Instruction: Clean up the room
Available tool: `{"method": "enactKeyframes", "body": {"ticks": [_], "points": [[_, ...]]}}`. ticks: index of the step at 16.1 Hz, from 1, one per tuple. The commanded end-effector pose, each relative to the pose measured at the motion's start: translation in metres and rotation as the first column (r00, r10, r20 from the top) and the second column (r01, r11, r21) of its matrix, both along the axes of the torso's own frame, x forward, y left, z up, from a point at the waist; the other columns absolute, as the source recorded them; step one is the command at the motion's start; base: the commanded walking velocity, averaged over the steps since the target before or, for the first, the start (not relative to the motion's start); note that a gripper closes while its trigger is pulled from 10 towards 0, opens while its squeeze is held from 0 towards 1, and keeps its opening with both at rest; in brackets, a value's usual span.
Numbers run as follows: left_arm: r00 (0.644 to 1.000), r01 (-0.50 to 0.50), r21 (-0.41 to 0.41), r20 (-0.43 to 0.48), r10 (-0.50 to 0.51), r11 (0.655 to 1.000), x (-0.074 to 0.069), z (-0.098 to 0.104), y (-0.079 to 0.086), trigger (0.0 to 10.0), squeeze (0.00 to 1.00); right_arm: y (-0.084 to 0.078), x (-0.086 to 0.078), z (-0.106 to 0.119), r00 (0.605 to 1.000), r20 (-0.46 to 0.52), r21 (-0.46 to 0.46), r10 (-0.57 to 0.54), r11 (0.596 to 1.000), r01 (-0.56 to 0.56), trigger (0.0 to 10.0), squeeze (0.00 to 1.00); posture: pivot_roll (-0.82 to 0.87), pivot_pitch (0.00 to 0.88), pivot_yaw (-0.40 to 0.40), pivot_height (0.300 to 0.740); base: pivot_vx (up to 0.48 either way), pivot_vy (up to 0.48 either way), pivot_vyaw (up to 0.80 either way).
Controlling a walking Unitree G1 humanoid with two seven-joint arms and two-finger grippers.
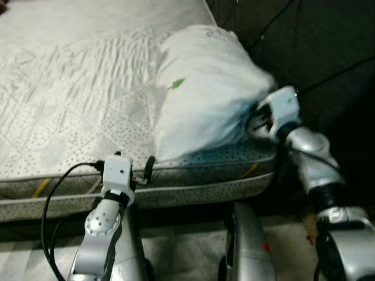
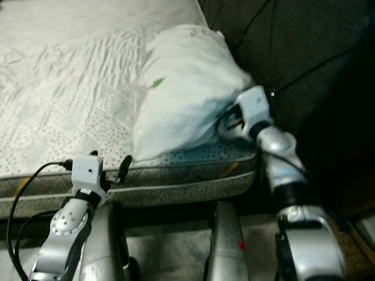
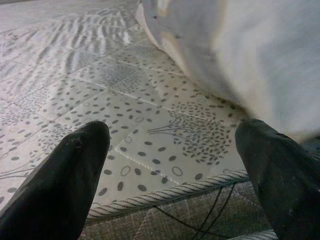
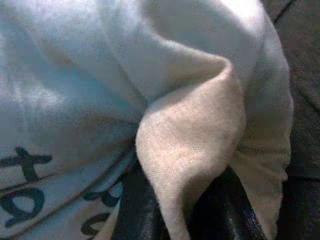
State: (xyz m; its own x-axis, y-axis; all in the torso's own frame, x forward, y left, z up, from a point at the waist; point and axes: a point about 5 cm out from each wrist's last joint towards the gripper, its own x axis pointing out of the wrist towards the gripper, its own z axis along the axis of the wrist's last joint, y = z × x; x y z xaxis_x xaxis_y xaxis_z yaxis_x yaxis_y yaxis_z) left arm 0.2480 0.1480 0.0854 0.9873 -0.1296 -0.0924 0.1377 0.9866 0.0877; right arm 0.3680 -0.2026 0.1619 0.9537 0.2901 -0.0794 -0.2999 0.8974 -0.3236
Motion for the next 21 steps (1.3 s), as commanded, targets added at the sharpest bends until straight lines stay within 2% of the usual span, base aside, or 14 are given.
{"method": "enactKeyframes", "body": {"ticks": [1,3,4,5,6,8,9,10,12,13,16,18,19,21], "points": [[1.000,0.000,0.001,0.005,0.000,1.000,-0.001,0.000,0.000,10.0,0.00,0.009,0.007,0.013,0.998,0.051,-0.017,0.048,0.999,-0.047,0.0,0.00,0.04,0.048,-0.017,0.506,0.000,0.000,0.00],[1.000,0.001,-0.002,0.008,-0.001,1.000,0.000,0.001,-0.002,10.0,0.00,0.017,0.010,0.009,0.995,0.035,-0.056,0.091,0.994,-0.089,0.0,0.00,0.04,0.049,-0.022,0.506,0.000,0.000,0.00],[1.000,-0.002,-0.004,0.010,0.002,1.000,0.000,0.001,-0.002,10.0,0.00,0.014,0.007,-0.006,0.995,-0.027,-0.059,0.093,0.994,-0.095,0.0,0.00,0.04,0.048,-0.026,0.506,0.000,0.000,0.00],[1.000,-0.004,-0.005,0.012,0.004,1.000,0.000,0.001,-0.002,10.0,0.00,0.013,0.004,-0.012,0.994,-0.049,-0.047,0.100,0.994,-0.102,0.0,0.00,0.04,0.049,-0.026,0.506,0.000,0.000,0.00],[1.000,-0.009,-0.006,0.011,0.009,1.000,-0.001,0.001,-0.001,10.0,0.00,0.014,-0.007,-0.030,0.983,-0.106,-0.017,0.151,0.988,-0.153,0.0,0.00,0.04,0.051,-0.029,0.506,0.000,0.000,0.00],[1.000,-0.011,-0.007,0.010,0.011,1.000,-0.001,0.000,-0.001,10.0,0.00,0.025,-0.022,-0.044,0.961,-0.132,0.025,0.242,0.970,-0.241,0.0,0.00,0.04,0.053,-0.028,0.506,0.000,0.000,0.00],[1.000,-0.007,-0.006,0.008,0.008,1.000,-0.001,0.000,-0.001,10.0,0.00,0.037,-0.031,-0.051,0.942,-0.136,0.037,0.307,0.952,-0.305,0.0,0.00,0.04,0.053,-0.026,0.506,0.000,0.000,0.00],[1.000,-0.003,-0.006,0.009,0.003,1.000,-0.001,0.000,-0.002,10.0,0.00,0.057,-0.045,-0.059,0.906,-0.142,0.053,0.399,0.917,-0.395,0.0,0.00,0.04,0.054,-0.024,0.506,0.000,0.000,0.00],[1.000,-0.001,-0.004,0.011,0.001,1.000,0.000,0.001,-0.002,10.0,0.00,0.081,-0.057,-0.065,0.881,-0.131,0.094,0.454,0.890,-0.445,0.0,0.00,0.05,0.053,-0.022,0.506,0.000,0.000,0.00],[1.000,-0.002,-0.003,0.011,0.002,1.000,0.000,0.001,-0.002,10.0,0.00,0.098,-0.059,-0.066,0.875,-0.120,0.126,0.469,0.882,-0.455,0.0,0.00,0.05,0.052,-0.022,0.506,0.000,0.000,0.00],[1.000,-0.002,-0.001,0.016,0.002,1.000,0.000,0.002,-0.002,10.0,0.00,0.132,-0.050,-0.060,0.887,-0.086,0.159,0.453,0.885,-0.437,0.0,0.00,0.06,0.053,-0.026,0.506,0.000,0.000,0.00],[1.000,-0.005,-0.001,0.017,0.005,1.000,0.000,0.003,-0.001,10.0,0.00,0.144,-0.042,-0.057,0.901,-0.089,0.178,0.424,0.897,-0.404,0.0,0.00,0.07,0.055,-0.028,0.506,0.000,0.000,0.00],[1.000,-0.010,-0.002,0.019,0.010,1.000,-0.003,0.004,-0.001,10.0,0.00,0.154,-0.030,-0.053,0.920,-0.096,0.196,0.379,0.914,-0.356,0.0,0.00,0.09,0.066,-0.037,0.506,0.000,0.000,0.00],[1.000,-0.022,-0.003,0.019,0.022,1.000,-0.009,0.005,0.000,10.0,0.00,0.158,-0.020,-0.048,0.938,-0.094,0.203,0.334,0.929,-0.310,0.0,0.00,0.11,0.090,-0.046,0.506,0.000,0.000,0.00]]}}
